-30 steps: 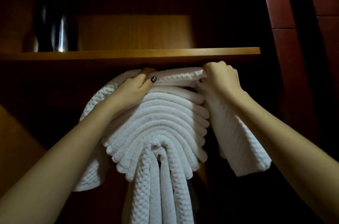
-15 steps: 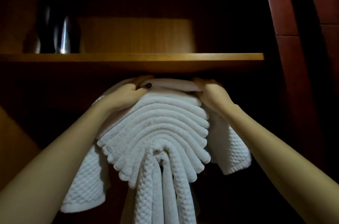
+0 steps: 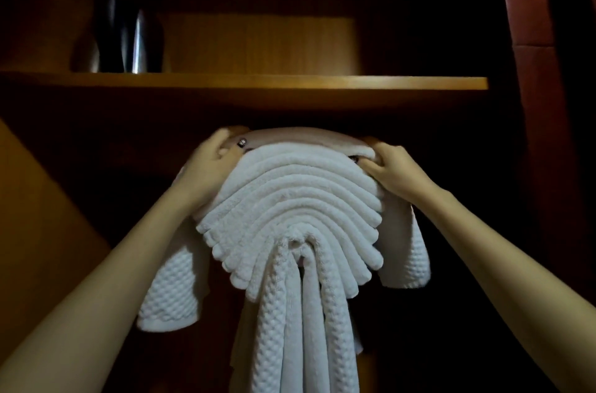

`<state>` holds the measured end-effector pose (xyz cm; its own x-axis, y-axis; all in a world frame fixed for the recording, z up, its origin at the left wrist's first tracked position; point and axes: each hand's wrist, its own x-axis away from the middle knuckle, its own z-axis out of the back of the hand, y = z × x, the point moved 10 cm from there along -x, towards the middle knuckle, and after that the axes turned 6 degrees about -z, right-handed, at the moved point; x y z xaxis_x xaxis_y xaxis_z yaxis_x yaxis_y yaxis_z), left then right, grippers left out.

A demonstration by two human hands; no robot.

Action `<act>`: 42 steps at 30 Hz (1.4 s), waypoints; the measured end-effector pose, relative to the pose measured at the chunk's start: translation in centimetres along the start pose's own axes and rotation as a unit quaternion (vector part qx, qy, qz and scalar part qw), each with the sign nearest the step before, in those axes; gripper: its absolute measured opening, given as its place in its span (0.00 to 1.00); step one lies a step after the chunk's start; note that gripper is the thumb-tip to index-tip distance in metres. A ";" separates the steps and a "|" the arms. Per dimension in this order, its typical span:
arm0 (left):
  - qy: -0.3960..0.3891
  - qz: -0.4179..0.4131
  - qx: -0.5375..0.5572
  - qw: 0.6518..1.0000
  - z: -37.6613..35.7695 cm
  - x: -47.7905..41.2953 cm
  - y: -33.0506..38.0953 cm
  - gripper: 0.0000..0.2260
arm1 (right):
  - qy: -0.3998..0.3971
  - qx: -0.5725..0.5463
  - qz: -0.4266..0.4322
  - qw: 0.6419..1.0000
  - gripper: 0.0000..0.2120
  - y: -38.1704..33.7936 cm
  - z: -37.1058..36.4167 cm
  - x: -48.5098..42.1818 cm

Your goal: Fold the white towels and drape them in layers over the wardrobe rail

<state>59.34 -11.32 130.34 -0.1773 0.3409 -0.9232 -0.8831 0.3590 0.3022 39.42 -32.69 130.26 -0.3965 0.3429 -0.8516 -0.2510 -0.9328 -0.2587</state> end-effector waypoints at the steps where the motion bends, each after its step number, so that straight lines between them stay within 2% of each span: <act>1: 0.047 -0.010 0.030 0.998 1.6 0.6 0.2 0.07 | -0.001 -0.002 -0.011 1.000 0.12 0.6 0.1 0.5; 3: 0.124 -0.039 0.008 0.992 4.8 1.4 0.1 0.08 | -0.007 -0.004 -0.032 0.999 0.17 1.3 0.3 1.1; 5: 0.112 -0.053 -0.128 0.984 6.1 1.3 0.0 0.06 | 0.001 0.003 -0.030 1.000 0.19 1.0 0.6 1.1; 6: 0.079 -0.033 -0.161 0.983 5.9 0.8 -0.8 0.10 | 0.008 -0.014 -0.023 1.000 0.19 0.3 0.8 0.8; 8: 0.004 0.042 -0.118 0.992 4.4 0.5 -2.6 0.16 | 0.010 -0.063 0.009 0.998 0.21 -2.0 0.8 0.1; 11: -0.022 0.099 -0.071 0.992 2.8 0.3 -3.4 0.23 | -0.029 -0.065 0.039 0.997 0.22 -4.6 0.0 -1.1; 13: -0.010 0.080 -0.084 0.993 2.7 -0.3 -3.3 0.22 | -0.046 -0.025 0.036 0.998 0.19 -4.6 -0.6 -1.7; 15: 0.014 0.049 -0.093 0.994 2.8 -0.9 -2.7 0.17 | -0.016 -0.001 0.058 0.998 0.14 -4.7 -0.3 -1.8; 17: 0.047 0.025 -0.119 0.991 3.1 -1.6 -1.4 0.14 | 0.028 -0.016 0.066 0.997 0.11 -4.6 0.1 -1.8; 20: 0.074 -0.012 -0.123 0.990 3.3 -2.2 0.4 0.11 | 0.045 -0.048 0.053 0.996 0.09 -4.7 0.1 -1.7; 24: -0.005 -0.014 -0.045 0.999 1.7 0.3 -1.1 0.07 | -0.005 -0.053 0.047 0.997 0.09 -4.2 -0.4 -0.8; 27: -0.046 -0.010 -0.009 0.999 0.7 2.2 -2.3 0.09 | -0.035 -0.054 0.013 0.998 0.13 -2.4 -1.0 -0.3; 33: -0.053 -0.005 -0.033 0.998 -0.3 1.4 -2.1 0.13 | -0.064 -0.111 -0.048 0.991 0.20 -0.1 -2.9 1.4; 37: -0.043 0.000 -0.046 0.998 -0.9 1.6 -2.3 0.17 | -0.061 -0.142 -0.059 0.986 0.16 0.1 -3.0 2.1; 42: -0.081 0.003 -0.130 0.988 -1.0 2.8 -0.7 0.19 | -0.064 -0.132 -0.059 0.987 0.19 -1.1 -2.0 3.9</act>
<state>59.02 -11.51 127.27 -0.1286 0.4847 -0.8652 -0.9677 0.1293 0.2163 39.88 -30.52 126.30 -0.4906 0.4468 -0.7482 -0.0700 -0.8760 -0.4772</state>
